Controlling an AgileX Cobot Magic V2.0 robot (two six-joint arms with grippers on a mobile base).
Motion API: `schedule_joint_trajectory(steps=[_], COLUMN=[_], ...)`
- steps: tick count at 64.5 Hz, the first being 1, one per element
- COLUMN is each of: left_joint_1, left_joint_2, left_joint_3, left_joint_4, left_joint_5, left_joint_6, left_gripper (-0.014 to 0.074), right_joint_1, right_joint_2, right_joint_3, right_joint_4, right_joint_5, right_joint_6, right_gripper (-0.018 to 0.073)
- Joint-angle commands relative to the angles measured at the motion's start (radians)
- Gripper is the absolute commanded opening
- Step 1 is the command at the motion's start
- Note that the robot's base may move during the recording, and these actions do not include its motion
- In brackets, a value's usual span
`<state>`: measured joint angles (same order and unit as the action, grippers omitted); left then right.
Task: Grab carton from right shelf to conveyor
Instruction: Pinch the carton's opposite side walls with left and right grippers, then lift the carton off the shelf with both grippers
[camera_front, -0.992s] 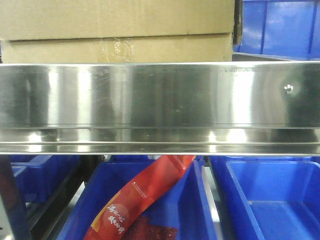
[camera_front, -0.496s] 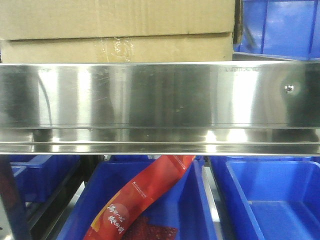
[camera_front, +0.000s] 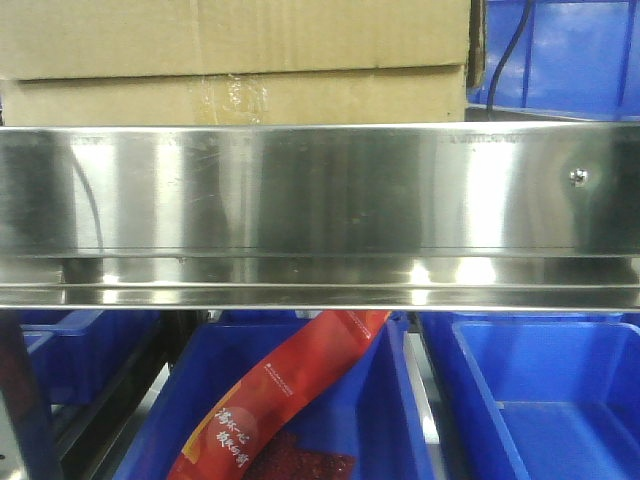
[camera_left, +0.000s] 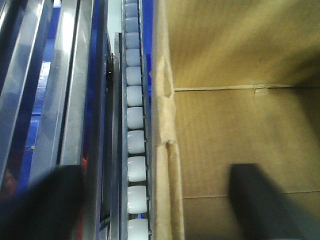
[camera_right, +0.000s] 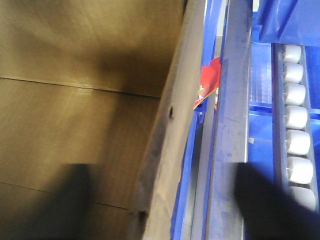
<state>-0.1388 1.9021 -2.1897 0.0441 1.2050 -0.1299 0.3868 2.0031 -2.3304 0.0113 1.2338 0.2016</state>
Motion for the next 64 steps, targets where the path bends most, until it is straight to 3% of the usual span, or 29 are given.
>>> schedule_joint_trajectory(steps=[1, 4, 6, 10, 25, 40, 51, 64], left_joint_1=[0.004, 0.004, 0.004, 0.004, 0.004, -0.011, -0.074, -0.176], left_joint_2=[0.005, 0.005, 0.005, 0.005, -0.003, -0.14, -0.231, -0.389], left_joint_3=[-0.01, -0.01, -0.01, -0.01, -0.071, -0.093, -0.064, 0.165], left_joint_4=[-0.003, -0.003, -0.003, -0.003, -0.003, 0.003, 0.025, 0.098], left_joint_5=[0.008, 0.008, 0.008, 0.009, 0.016, 0.016, 0.016, 0.016], left_joint_6=[-0.005, -0.005, -0.005, -0.005, -0.005, -0.005, -0.005, -0.068], left_gripper=[0.0125, -0.0013, -0.0044, 0.0009, -0.0006, -0.0006, -0.0008, -0.0008], right_joint_1=[-0.003, -0.003, -0.003, -0.003, 0.004, 0.03, 0.034, 0.034], right_joint_2=[-0.006, -0.006, -0.006, -0.01, -0.072, -0.211, -0.303, -0.443], right_joint_3=[-0.012, -0.012, -0.012, -0.012, -0.014, -0.014, 0.04, 0.262], right_joint_4=[-0.006, -0.006, -0.006, -0.011, -0.006, -0.006, -0.006, -0.003], right_joint_5=[-0.013, -0.013, -0.013, -0.013, -0.013, -0.013, -0.013, -0.013], right_joint_6=[-0.007, -0.007, -0.007, -0.007, -0.01, -0.093, -0.116, -0.128], right_gripper=[0.0089, -0.0041, -0.0099, -0.0063, -0.007, -0.007, -0.007, -0.007])
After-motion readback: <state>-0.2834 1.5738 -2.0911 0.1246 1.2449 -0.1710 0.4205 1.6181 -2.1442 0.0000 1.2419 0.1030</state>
